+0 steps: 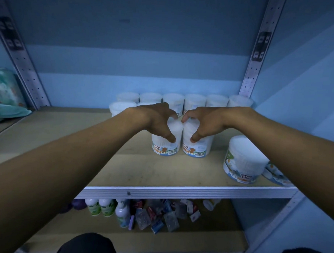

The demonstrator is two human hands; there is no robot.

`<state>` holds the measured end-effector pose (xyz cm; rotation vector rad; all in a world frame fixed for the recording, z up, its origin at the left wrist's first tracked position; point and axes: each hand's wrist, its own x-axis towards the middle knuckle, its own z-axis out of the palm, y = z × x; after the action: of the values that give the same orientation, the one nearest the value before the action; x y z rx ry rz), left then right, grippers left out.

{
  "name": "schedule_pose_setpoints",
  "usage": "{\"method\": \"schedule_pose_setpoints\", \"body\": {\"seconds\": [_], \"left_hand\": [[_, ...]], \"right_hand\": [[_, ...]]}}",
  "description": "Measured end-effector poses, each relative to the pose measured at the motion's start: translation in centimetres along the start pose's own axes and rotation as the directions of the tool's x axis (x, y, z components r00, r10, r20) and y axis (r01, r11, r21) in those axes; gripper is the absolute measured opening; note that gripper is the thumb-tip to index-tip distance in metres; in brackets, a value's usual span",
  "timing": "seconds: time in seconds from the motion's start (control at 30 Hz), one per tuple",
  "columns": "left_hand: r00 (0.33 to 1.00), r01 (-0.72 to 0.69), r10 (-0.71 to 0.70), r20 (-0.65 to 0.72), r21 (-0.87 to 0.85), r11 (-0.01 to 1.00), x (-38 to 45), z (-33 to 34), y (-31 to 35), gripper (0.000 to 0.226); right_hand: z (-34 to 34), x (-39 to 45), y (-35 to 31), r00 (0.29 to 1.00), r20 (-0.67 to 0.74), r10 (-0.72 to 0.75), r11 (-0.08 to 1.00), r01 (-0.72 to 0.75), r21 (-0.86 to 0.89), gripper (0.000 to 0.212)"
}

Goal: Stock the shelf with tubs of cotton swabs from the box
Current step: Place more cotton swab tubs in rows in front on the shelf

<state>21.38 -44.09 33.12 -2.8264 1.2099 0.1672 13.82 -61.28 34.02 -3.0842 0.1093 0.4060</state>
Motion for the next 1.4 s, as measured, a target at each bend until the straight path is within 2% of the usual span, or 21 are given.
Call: {"method": "schedule_pose_setpoints", "body": {"seconds": [0.27, 0.53, 0.6, 0.7, 0.87, 1.07, 1.4], "left_hand": [[1.0, -0.014, 0.014, -0.022, -0.02, 1.0, -2.4, 0.5, 0.1, 0.085], [0.999, -0.037, 0.035, -0.039, -0.063, 0.997, -4.5, 0.8, 0.6, 0.087], [0.999, -0.027, 0.026, -0.02, -0.069, 0.997, -4.8, 0.6, 0.6, 0.09], [1.0, 0.0, 0.002, 0.024, -0.073, 0.997, -4.9, 0.1, 0.6, 0.094], [0.998, -0.011, 0.018, 0.064, -0.103, 0.995, -4.9, -0.1, 0.7, 0.088], [0.994, 0.01, 0.005, 0.108, -0.142, 0.99, -4.9, -0.4, 0.7, 0.104], [0.997, 0.009, 0.006, 0.08, -0.184, 0.983, -5.9, -0.3, 1.8, 0.089]], "right_hand": [[0.4, -2.4, -0.8, 0.997, 0.015, -0.075, 0.997, 0.074, 0.035, 0.081], [0.7, -4.1, -0.5, 0.99, 0.067, -0.125, 0.981, 0.113, 0.159, 0.107], [0.5, -4.1, -0.6, 0.994, 0.03, -0.107, 0.983, 0.101, 0.154, 0.106], [0.1, -4.0, -0.8, 0.999, -0.011, -0.041, 0.998, 0.042, 0.056, 0.1], [-0.1, -4.0, -1.1, 1.0, -0.008, 0.018, 0.999, -0.018, -0.046, 0.094], [-0.4, -4.4, -1.4, 1.0, 0.025, -0.008, 0.998, 0.009, -0.065, 0.086], [-0.3, -6.1, -1.1, 0.993, 0.076, -0.084, 0.994, 0.089, -0.06, 0.085]]}}
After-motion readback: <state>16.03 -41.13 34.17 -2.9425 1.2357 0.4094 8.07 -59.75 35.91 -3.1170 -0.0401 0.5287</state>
